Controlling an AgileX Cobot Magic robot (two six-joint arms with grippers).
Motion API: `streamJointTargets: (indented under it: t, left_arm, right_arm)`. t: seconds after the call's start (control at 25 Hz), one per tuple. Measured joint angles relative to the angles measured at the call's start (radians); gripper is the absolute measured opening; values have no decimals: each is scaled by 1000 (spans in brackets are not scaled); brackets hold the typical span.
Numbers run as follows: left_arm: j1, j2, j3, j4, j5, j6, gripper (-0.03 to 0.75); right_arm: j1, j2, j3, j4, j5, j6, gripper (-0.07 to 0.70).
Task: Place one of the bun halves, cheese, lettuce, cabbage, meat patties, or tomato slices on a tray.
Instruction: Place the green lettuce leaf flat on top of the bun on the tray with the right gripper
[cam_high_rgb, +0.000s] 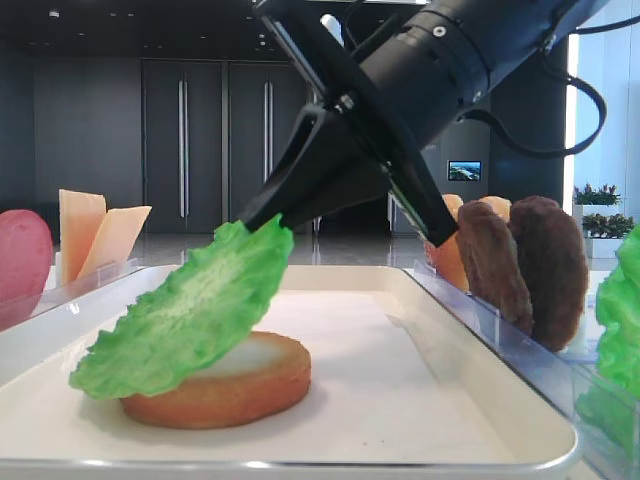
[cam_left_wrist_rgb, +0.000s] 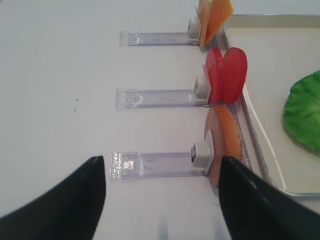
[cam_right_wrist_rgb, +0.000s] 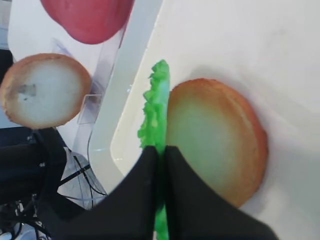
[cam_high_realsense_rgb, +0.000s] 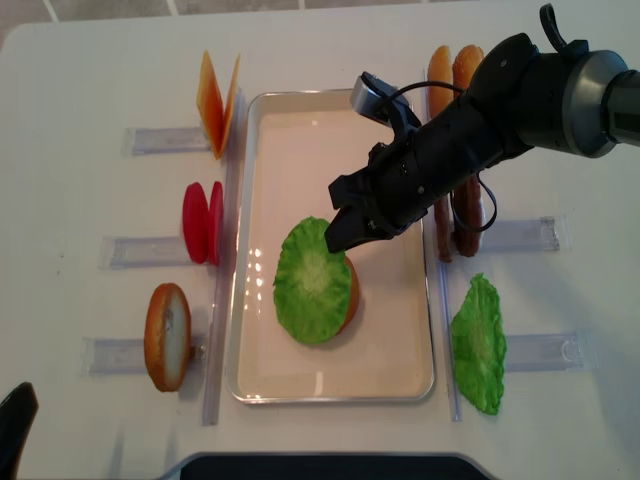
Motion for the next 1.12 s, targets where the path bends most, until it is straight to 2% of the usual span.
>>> streamJointTargets:
  t: [0.2,0.36,0.48,0.72,0.8,0.88,1.12]
  left_arm:
    - [0,0,0,0,0,0,535]
    - [0,0,0,0,0,0,535]
    - [0,0,0,0,0,0,535]
    - [0,0,0,0,0,0,535]
    - [0,0,0,0,0,0,535]
    - [0,0,0,0,0,0,535]
    - [0,0,0,0,0,0,535]
  right_arm:
    - [0,1,0,-61,-19,7,42]
    - [0,3,0,-90,-25,10,92]
    - [0,5,0,-92,-29,11,181]
    - [0,5,0,-93,-30,11,501]
    - [0,5,0,-93,-30,11,575]
    - [0,5,0,-93,-30,11,610]
    - [0,3,0,-96,-30,12,626]
